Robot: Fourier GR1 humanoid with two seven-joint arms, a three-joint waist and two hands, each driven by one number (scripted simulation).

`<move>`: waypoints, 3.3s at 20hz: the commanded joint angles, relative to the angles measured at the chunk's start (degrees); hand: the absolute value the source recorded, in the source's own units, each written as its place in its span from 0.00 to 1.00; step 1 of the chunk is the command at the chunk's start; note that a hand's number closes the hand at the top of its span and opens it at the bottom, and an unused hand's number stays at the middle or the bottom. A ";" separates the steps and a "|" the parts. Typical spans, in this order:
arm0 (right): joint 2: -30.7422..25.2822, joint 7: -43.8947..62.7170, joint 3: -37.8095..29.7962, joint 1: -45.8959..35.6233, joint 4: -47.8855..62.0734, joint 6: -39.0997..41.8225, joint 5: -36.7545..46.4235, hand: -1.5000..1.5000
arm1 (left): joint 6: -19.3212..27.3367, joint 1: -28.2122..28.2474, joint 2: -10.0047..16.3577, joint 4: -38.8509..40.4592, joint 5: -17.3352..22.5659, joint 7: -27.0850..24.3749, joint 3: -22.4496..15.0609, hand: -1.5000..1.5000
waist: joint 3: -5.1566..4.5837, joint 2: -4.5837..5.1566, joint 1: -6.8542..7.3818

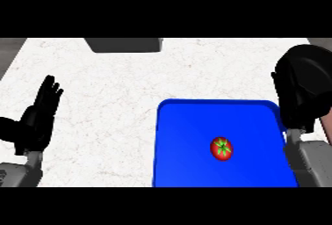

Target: Pick the tomato from the tray and place it in the pot

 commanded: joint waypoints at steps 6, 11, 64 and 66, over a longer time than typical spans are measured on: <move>9.15 6.54 24.94 -5.48 -4.59 34.15 -10.40 0.00 | -4.08 -4.04 -3.48 -1.93 0.68 2.62 -5.51 0.50 | 0.20 0.45 8.16; -5.96 -22.07 23.12 -4.22 -8.25 41.26 4.28 0.00 | -0.96 -4.03 -6.79 -2.38 1.31 7.68 -7.12 0.50 | 0.08 -0.46 1.10; -19.11 -18.43 24.18 -11.19 -15.03 60.94 43.26 0.00 | -5.77 0.52 -12.22 -12.49 -8.74 18.53 0.40 0.50 | -0.22 -0.81 1.06; -18.49 -15.52 21.99 -10.66 -17.66 63.72 41.72 0.00 | -3.80 -1.10 -13.48 -14.40 -10.58 22.86 -0.95 0.50 | -0.22 -0.87 0.90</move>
